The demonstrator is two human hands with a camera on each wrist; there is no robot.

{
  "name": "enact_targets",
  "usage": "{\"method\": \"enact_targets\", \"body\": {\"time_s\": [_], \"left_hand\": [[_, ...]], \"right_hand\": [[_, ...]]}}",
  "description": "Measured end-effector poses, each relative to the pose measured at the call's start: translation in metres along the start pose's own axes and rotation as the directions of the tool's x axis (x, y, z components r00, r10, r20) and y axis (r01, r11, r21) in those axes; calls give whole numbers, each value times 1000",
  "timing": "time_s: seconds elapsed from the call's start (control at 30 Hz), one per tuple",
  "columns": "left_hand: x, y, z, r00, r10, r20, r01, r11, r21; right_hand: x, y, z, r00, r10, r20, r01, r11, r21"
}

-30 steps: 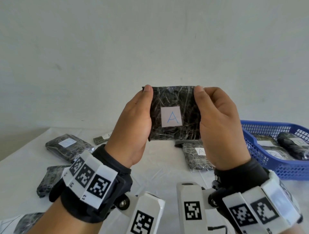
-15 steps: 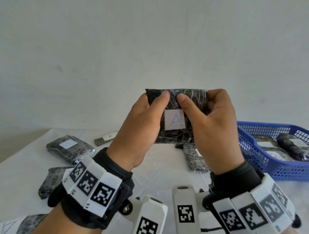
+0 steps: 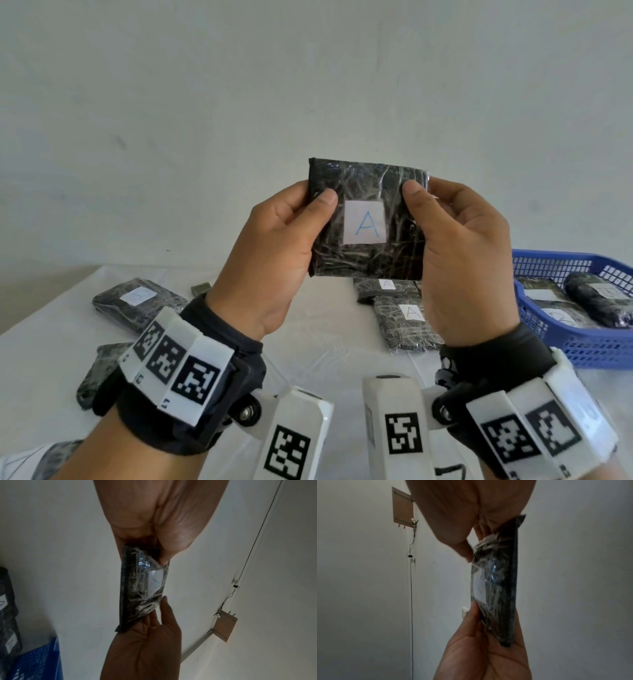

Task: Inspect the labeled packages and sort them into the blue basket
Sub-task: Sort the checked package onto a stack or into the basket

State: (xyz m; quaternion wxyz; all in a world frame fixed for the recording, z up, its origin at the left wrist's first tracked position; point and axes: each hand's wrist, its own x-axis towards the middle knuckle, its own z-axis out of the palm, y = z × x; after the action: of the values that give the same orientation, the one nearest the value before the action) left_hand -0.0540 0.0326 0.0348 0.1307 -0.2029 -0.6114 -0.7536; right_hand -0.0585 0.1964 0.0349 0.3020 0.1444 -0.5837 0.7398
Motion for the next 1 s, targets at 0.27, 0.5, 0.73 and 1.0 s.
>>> {"method": "enact_targets", "body": {"time_s": [0.27,0.5,0.73,1.0], "left_hand": [[-2,2,5,1000,-15,10,15,999,-32],[-6,1,10,998,27,64,-29,999,31],[-8,3,10,998,19,57,-22,999,47],[-5,6,6,1000,-1,11,1,1000,15]], "right_hand": [[-4,3,7,991,-129,-21,123,977,-172],[-8,5,12,984,-177,33,179,939,-293],[-9,5,10,986,-148,77,165,935,-313],[-6,9,10,991,-135,-7,129,962,-240]]}}
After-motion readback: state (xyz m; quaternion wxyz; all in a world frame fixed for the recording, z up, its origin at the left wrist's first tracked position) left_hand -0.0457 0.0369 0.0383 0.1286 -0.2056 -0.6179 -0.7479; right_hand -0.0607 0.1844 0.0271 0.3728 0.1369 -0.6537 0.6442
